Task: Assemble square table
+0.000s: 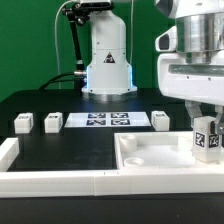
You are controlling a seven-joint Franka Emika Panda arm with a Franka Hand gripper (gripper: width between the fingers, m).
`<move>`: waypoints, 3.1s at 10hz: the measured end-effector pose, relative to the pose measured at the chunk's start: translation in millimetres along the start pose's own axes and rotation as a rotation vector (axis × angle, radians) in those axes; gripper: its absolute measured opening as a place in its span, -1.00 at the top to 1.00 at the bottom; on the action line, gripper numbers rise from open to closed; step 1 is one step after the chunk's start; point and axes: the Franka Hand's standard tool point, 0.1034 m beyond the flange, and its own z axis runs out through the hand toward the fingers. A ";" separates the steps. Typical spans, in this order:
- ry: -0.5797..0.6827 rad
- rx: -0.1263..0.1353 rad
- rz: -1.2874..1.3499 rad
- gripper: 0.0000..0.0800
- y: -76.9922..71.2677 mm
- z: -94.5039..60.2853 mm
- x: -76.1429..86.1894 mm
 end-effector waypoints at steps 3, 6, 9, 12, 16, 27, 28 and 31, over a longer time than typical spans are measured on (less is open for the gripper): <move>0.000 0.002 0.069 0.27 0.0 0.2 0.0; 0.001 0.001 -0.035 -0.43 0.3 0.4 -0.4; 0.003 -0.002 -0.320 -0.61 -0.2 1.0 -5.3; 0.007 0.006 -0.635 -0.62 -4.1 -2.3 1.1; 0.013 0.002 -0.932 -0.62 -4.0 -2.2 3.5; 0.039 -0.031 -1.463 -0.07 -4.3 -2.2 5.7; 0.039 -0.031 -1.462 0.27 -4.2 -2.0 5.9; 0.039 -0.031 -1.433 0.27 -4.1 -1.9 6.0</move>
Offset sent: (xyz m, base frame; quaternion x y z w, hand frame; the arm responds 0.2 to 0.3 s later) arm 0.0000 0.0000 0.0000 0.0000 0.0000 -0.0650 0.9979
